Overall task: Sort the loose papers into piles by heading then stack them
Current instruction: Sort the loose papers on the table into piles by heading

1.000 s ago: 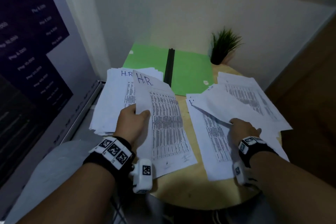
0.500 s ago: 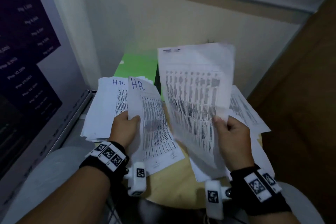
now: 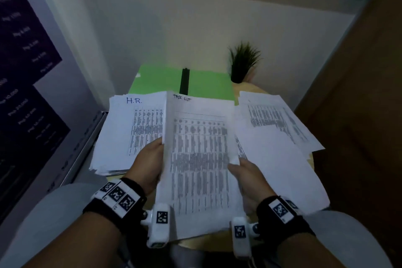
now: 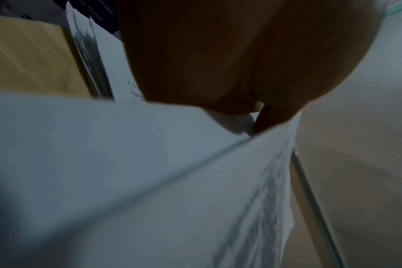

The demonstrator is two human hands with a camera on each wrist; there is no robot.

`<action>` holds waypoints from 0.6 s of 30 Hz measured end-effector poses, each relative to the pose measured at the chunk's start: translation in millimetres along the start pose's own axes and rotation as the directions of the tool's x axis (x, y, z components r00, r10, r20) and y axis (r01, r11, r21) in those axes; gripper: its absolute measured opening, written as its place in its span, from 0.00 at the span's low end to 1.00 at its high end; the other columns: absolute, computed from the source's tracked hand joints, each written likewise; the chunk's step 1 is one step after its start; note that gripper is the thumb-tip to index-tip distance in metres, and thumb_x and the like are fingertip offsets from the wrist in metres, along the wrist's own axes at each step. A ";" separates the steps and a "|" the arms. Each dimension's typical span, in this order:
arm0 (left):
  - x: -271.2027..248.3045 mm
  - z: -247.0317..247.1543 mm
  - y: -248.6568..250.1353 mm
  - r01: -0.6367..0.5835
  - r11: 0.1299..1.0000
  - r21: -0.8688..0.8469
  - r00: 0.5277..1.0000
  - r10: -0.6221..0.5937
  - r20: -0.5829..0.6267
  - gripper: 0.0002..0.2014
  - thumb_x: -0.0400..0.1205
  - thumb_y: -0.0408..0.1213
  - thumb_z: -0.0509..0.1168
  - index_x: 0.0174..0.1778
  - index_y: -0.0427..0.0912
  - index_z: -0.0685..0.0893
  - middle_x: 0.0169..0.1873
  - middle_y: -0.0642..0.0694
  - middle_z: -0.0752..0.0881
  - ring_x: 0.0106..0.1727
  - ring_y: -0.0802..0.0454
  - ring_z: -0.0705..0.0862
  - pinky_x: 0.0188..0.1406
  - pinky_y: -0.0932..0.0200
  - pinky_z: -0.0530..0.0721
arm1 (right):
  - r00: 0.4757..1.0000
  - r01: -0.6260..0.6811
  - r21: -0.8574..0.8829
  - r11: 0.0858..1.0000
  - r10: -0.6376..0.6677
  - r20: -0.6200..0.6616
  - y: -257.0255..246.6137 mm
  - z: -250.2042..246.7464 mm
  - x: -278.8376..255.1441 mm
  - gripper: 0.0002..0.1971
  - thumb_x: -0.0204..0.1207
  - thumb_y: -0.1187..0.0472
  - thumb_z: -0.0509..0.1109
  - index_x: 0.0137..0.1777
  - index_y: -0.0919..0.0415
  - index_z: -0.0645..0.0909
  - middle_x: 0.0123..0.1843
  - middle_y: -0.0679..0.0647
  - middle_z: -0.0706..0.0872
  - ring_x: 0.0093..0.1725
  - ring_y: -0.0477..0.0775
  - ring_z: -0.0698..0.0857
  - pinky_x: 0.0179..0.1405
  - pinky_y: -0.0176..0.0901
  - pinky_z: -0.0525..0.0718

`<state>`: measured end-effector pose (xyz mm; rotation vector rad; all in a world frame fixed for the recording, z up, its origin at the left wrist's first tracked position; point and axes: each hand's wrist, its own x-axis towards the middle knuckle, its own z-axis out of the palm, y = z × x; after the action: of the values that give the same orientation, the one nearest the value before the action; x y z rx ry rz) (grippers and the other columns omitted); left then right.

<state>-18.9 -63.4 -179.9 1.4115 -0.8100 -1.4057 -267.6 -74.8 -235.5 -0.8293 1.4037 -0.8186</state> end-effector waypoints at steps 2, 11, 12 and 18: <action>4.7 -3.3 -2.6 0.053 0.998 -0.026 0.996 -0.054 -0.069 0.18 0.89 0.50 0.62 0.53 0.40 0.92 0.48 0.36 0.94 0.49 0.36 0.92 0.54 0.38 0.89 | 0.999 0.032 -0.058 0.998 -0.032 0.004 4.6 9.2 4.7 0.04 0.76 0.55 0.73 0.48 0.49 0.90 0.48 0.55 0.91 0.54 0.63 0.89 0.62 0.59 0.84; 19.3 -1.9 -13.1 -0.001 0.989 0.151 0.997 0.013 -0.080 0.13 0.86 0.33 0.68 0.64 0.30 0.80 0.43 0.38 0.83 0.42 0.45 0.82 0.42 0.52 0.84 | 0.977 0.162 -0.292 0.943 -0.195 -0.088 -0.4 9.3 12.4 0.06 0.81 0.60 0.74 0.54 0.52 0.81 0.50 0.50 0.90 0.48 0.53 0.89 0.45 0.44 0.83; 19.2 -3.4 -14.1 -0.007 0.971 0.239 0.993 0.035 -0.111 0.10 0.86 0.31 0.68 0.60 0.29 0.81 0.42 0.35 0.83 0.40 0.45 0.81 0.36 0.53 0.84 | 0.969 0.164 -0.333 0.929 -0.215 -0.123 -3.7 3.0 15.0 0.08 0.79 0.60 0.75 0.56 0.50 0.81 0.52 0.48 0.90 0.51 0.54 0.89 0.47 0.43 0.83; 15.4 -10.4 -10.5 -0.058 0.904 0.423 0.981 0.129 -0.141 0.02 0.85 0.35 0.69 0.47 0.43 0.84 0.43 0.36 0.89 0.41 0.42 0.86 0.48 0.41 0.89 | 0.931 -0.198 -0.787 0.584 -0.141 -0.338 -4.0 -65.3 30.1 0.38 0.71 0.51 0.74 0.83 0.51 0.69 0.80 0.53 0.77 0.77 0.62 0.77 0.75 0.60 0.78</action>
<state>-8.6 -72.5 -196.3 1.7625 -1.0987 -1.0582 -332.6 -103.5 -246.8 -1.3967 2.1944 -0.2386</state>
